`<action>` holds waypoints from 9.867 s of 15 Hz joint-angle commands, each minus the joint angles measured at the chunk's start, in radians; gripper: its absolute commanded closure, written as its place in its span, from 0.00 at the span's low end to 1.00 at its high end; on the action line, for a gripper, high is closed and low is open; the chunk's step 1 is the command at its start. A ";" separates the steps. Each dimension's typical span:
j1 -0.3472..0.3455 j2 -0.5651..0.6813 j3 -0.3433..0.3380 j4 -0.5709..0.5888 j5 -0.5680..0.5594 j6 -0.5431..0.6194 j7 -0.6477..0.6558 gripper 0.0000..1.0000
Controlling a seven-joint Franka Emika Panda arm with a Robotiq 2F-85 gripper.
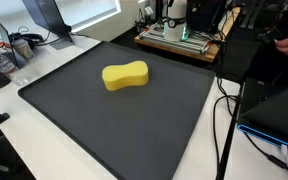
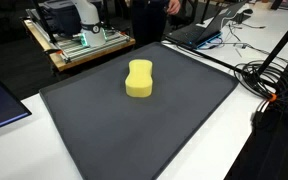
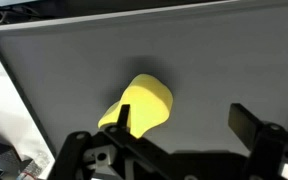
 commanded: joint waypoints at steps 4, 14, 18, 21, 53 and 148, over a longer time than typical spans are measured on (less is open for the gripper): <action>0.034 0.013 -0.032 0.001 -0.027 -0.002 0.022 0.00; 0.104 -0.008 -0.093 -0.010 0.003 0.063 -0.053 0.00; 0.182 -0.028 -0.162 -0.036 0.063 0.109 -0.149 0.00; 0.247 -0.054 -0.227 -0.062 0.122 0.133 -0.259 0.00; 0.345 0.016 -0.220 0.103 0.255 0.112 -0.411 0.14; 0.002 1.476 -0.590 1.688 -0.097 -0.506 -0.186 0.97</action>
